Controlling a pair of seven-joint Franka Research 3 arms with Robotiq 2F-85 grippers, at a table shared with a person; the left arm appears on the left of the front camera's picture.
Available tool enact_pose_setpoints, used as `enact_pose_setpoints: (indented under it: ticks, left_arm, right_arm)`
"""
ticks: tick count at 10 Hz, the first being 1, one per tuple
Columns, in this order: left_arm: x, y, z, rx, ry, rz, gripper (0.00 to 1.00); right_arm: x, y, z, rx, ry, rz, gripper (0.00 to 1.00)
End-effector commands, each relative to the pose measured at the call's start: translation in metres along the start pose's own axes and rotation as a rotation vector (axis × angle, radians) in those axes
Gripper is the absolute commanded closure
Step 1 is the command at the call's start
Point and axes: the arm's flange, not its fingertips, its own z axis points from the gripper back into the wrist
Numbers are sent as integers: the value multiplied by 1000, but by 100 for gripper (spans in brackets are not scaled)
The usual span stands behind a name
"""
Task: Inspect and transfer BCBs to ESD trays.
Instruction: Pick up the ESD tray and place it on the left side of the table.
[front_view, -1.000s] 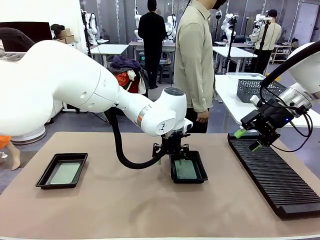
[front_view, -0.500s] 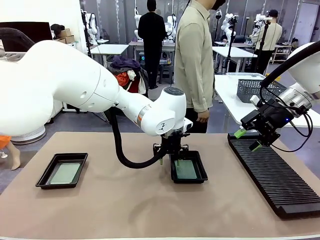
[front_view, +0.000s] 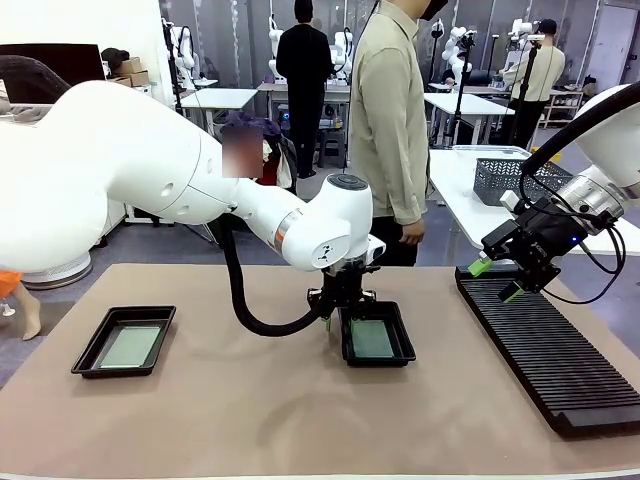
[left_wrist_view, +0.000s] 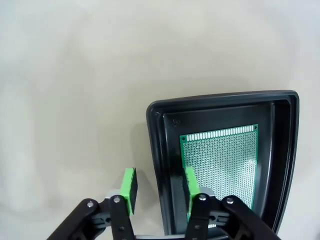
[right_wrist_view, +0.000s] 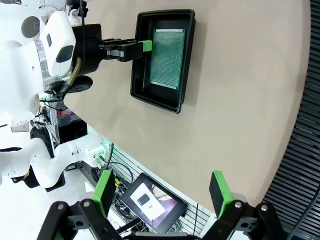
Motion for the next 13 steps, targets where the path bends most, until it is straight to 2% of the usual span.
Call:
enact_pose_setpoints:
  ticks: [1, 10, 13]
  left_arm:
    - [3, 3, 1, -6, 6, -13, 58]
    - [2, 4, -3, -16, 24, -18, 98]
    - [3, 12, -2, -52, 38, 0, 100]
  right_arm:
    - [0, 2, 1, -17, -10, -20, 0]
    - [0, 2, 1, -17, -10, -20, 0]
    - [0, 2, 1, -17, -10, -20, 0]
